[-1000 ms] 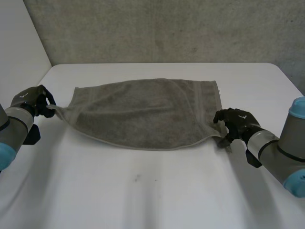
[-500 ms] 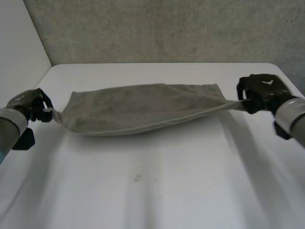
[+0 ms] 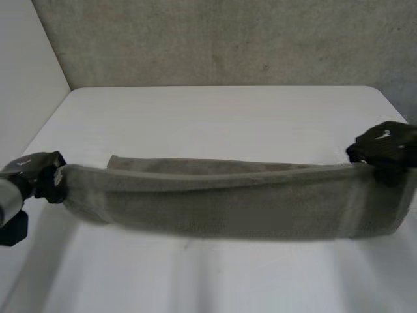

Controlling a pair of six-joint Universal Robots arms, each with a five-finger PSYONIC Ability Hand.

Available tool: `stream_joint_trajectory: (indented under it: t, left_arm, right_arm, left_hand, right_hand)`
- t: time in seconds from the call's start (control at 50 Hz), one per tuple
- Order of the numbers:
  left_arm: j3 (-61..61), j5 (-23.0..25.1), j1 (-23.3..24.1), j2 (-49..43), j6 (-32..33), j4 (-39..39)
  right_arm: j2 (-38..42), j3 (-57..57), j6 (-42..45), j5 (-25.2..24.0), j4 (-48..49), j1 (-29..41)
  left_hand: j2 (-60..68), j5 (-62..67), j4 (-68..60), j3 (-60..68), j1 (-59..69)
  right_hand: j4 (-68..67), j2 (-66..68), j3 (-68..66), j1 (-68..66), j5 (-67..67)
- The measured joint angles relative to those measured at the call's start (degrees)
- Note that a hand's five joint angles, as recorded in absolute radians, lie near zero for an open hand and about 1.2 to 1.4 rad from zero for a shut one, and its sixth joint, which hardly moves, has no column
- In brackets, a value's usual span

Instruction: Fold the towel.

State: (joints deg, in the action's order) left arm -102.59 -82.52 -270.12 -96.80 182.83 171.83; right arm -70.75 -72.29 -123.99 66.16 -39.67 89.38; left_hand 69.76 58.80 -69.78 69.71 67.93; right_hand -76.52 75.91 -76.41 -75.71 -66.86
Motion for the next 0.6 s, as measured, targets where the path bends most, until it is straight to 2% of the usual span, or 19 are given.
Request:
stream_joint_trajectory:
  t: [0.1,0.22,0.3,0.48,0.52,0.54,0.56,0.58,0.6]
  left_arm:
    - [12.0,-2.2,2.8,-15.1,-2.8,1.6]
    - [27.5,-6.7,5.3,-29.7,-5.3,1.0]
    - [35.3,-8.3,6.6,-35.6,-6.1,0.0]
    - [44.1,-9.8,8.1,-42.6,-6.3,-1.4]
    - [44.9,-9.9,8.3,-43.5,-6.3,-1.3]
    - [45.1,-9.9,8.4,-43.9,-6.3,-1.3]
    - [45.1,-9.9,8.5,-44.0,-6.3,-1.2]
    - [45.2,-9.9,8.6,-44.2,-6.3,-1.1]
    - [45.2,-9.9,8.7,-44.2,-6.3,-1.1]
  right_arm:
    - [15.7,12.7,-1.6,4.7,1.1,5.2]
    - [28.1,24.0,-4.5,8.7,3.5,7.9]
    - [32.4,28.1,-7.0,9.5,7.1,8.7]
    - [35.2,30.5,-10.0,10.3,15.4,9.6]
    - [35.5,30.7,-10.2,11.0,16.4,9.8]
    - [35.7,30.8,-10.2,11.5,16.7,9.9]
    - [35.8,30.8,-10.2,12.0,16.9,10.0]
    - [36.0,30.9,-10.2,13.0,17.1,10.1]
    - [36.0,30.9,-10.2,13.5,17.1,10.2]
  left_hand:
    - [0.0,0.0,0.0,0.0,0.0]
    - [0.0,0.0,0.0,0.0,0.0]
    - [0.0,0.0,0.0,0.0,0.0]
    - [0.0,0.0,0.0,0.0,0.0]
    - [-4.2,-3.3,4.2,-4.3,-2.6]
    - [-14.8,-12.7,14.8,-14.6,-13.0]
    - [-18.2,-17.7,18.2,-18.0,-18.2]
    - [-32.7,-32.8,32.5,-32.1,-31.4]
    - [-38.5,-39.1,38.3,-37.8,-38.9]
  right_hand:
    - [0.0,0.0,0.0,0.0,-0.3]
    - [0.0,0.0,0.0,0.0,-0.3]
    - [0.0,0.0,0.0,0.0,-0.3]
    - [1.8,-1.4,1.7,1.2,2.0]
    - [13.6,-14.5,14.6,13.7,14.5]
    - [25.4,-25.5,25.3,24.5,26.7]
    - [33.4,-33.9,33.4,32.7,34.0]
    - [44.7,-45.7,44.7,45.3,47.3]
    - [51.0,-52.1,51.1,50.5,53.9]
